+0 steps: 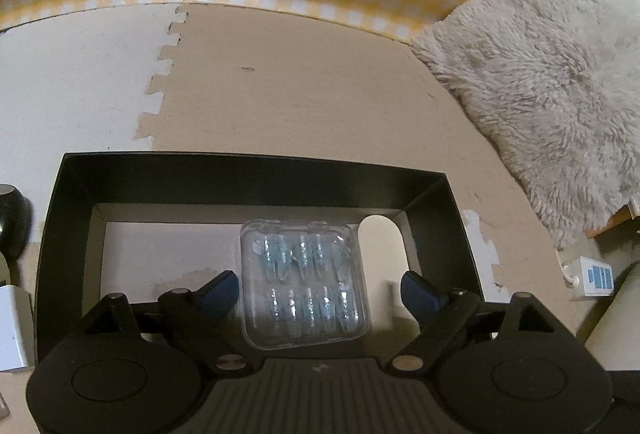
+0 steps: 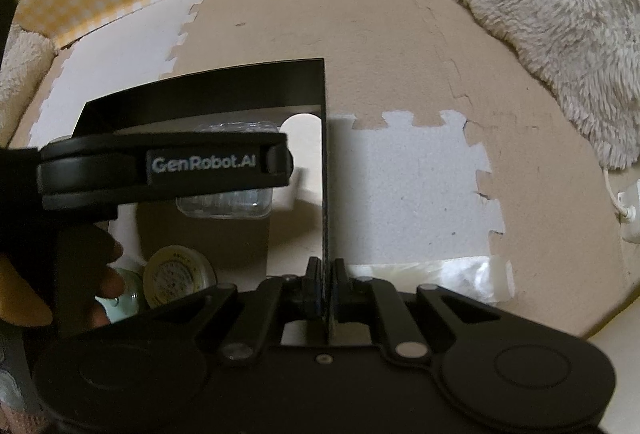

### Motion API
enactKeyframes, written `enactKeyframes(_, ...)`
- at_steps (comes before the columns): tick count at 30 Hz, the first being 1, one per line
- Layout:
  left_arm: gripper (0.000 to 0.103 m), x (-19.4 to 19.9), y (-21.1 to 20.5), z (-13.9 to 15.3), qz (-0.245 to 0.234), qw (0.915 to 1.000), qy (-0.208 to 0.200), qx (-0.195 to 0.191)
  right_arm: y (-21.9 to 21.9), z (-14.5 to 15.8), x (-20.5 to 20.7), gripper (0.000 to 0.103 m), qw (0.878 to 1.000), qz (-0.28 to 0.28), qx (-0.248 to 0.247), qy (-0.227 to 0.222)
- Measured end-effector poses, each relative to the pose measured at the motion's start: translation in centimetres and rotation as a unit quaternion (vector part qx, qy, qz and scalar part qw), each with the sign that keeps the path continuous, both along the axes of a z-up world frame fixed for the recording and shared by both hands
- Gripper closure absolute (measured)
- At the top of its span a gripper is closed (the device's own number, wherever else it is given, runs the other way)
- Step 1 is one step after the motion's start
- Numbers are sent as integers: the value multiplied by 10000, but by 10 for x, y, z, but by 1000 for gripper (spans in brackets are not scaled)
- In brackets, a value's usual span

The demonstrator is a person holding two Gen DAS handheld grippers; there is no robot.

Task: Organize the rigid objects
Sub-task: 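Carry the blister pack with the left tool into the black tray and release, then move the left tool back to the items and grasp the lip gloss tube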

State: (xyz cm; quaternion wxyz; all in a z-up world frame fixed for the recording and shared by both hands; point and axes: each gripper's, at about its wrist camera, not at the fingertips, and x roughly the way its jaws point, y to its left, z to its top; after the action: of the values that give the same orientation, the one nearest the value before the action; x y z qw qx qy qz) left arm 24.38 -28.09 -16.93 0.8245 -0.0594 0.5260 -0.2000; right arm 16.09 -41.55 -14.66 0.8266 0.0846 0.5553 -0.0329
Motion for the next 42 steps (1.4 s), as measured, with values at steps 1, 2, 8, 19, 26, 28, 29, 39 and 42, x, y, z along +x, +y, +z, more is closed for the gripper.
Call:
enactKeyframes(1, 14, 0, 1, 1, -19, 10000, 7, -2, -1, 0, 0, 95, 10000, -18, 24, 1)
enactKeyframes(2, 14, -1, 2, 2, -42, 10000, 10, -5, -2, 0, 0, 95, 10000, -29, 32, 2)
enactKeyframes(8, 9, -8, 4, 15, -324, 9994, -138, -11, -3, 2, -2, 94, 9999, -56, 89, -39)
enactKeyframes(19, 2, -24, 22, 43, -632, 9972, -392, -46, -1, -1, 1, 91, 10000, 5, 69, 52)
enactKeyframes(26, 0, -34, 41, 57, -682, 9967, -449, -18, 1, -1, 1, 91, 10000, 25, 13, 74)
enactKeyframes(28, 0, -37, 48, 61, -703, 9963, -488, 9, 2, -1, 2, 91, 10000, 33, -3, 77)
enactKeyframes(29, 0, -38, 51, 63, -715, 9961, -514, 19, 2, -1, 2, 91, 10000, 39, -14, 78)
enactKeyframes(39, 0, -51, 93, 82, -760, 9934, -833, 233, 4, -1, 2, 91, 9999, 88, -80, 86)
enactKeyframes(42, 0, -53, 108, 86, -687, 9926, -943, 323, 4, -1, 2, 91, 9999, 93, -89, 86)
